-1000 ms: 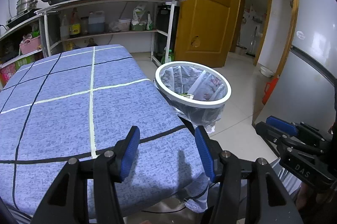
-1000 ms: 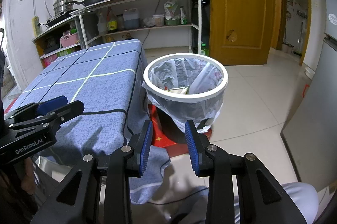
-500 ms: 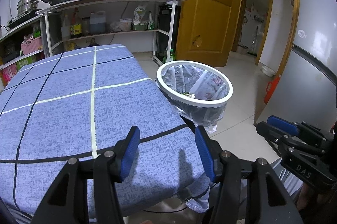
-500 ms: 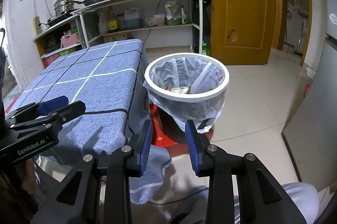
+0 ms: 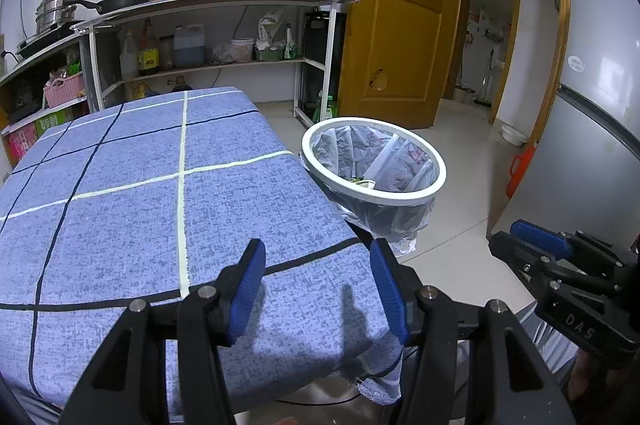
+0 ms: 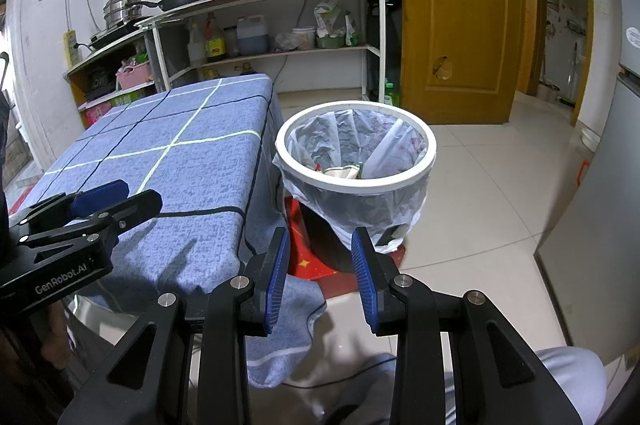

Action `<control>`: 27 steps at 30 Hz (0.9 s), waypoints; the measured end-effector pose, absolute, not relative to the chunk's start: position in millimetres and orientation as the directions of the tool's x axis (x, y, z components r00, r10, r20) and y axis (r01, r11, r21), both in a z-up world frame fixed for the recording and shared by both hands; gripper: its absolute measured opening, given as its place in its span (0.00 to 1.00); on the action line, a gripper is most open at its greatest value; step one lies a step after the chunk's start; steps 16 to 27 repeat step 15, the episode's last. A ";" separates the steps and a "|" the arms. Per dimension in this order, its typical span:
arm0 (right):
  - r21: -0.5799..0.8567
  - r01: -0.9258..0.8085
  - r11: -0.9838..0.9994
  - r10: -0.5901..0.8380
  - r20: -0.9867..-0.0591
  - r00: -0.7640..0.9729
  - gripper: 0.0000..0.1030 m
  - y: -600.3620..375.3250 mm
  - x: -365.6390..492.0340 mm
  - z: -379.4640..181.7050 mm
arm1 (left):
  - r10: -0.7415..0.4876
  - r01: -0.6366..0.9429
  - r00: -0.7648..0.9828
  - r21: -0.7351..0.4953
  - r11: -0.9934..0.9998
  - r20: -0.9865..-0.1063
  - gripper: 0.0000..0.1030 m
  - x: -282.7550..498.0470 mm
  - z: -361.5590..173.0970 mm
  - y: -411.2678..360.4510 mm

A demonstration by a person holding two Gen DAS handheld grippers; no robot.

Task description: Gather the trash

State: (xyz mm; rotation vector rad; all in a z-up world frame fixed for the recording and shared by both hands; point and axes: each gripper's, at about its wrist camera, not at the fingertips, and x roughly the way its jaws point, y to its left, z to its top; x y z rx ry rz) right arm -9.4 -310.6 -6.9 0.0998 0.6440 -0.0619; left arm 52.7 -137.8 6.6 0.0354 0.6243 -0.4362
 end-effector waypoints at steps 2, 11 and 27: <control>0.074 0.086 0.994 -0.024 -0.602 0.799 0.32 -311.4 -9.4 -6.7 | -0.378 0.402 0.728 -0.091 0.911 -0.572 0.55 52.6 6.7 -137.6; 0.074 0.084 0.994 -0.023 -0.600 0.800 0.32 -311.9 -8.9 -5.9 | -0.373 0.399 0.739 -0.080 0.913 -0.561 0.55 49.6 5.8 -140.9; 0.074 0.086 0.994 -0.025 -0.600 0.800 0.32 -312.1 -8.7 -6.3 | -0.373 0.399 0.739 -0.082 0.913 -0.561 0.55 49.7 5.4 -141.3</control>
